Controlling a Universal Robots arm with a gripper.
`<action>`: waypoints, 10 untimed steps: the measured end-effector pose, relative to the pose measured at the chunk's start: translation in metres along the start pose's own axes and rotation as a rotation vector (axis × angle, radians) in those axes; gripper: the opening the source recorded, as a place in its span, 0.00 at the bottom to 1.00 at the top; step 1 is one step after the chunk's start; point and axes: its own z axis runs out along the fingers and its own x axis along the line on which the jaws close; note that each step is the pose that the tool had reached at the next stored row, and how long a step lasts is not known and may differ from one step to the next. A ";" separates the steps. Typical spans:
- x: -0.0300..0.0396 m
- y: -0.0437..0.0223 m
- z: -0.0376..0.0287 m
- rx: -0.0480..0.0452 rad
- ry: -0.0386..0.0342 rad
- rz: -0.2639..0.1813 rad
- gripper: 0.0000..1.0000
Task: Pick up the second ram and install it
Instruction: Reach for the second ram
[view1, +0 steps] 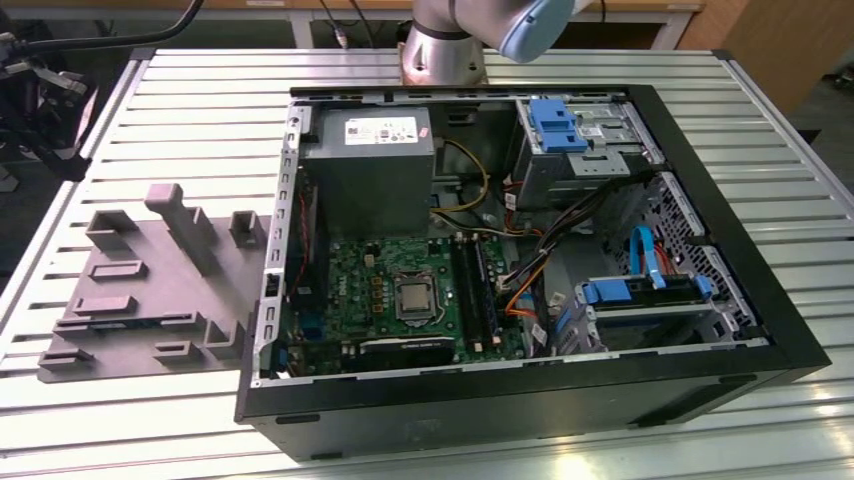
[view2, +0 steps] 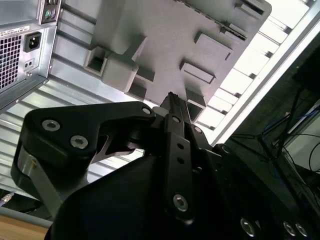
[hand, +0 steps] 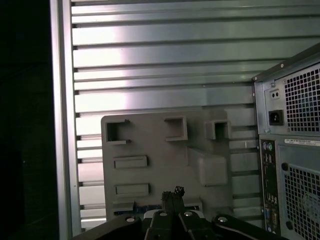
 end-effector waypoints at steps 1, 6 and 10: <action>0.0000 -0.0009 0.0004 -0.0001 0.0000 0.000 0.11; 0.0000 -0.0043 0.0027 0.0000 0.0000 0.000 0.11; 0.0002 -0.0068 0.0047 0.0000 0.0000 0.000 0.11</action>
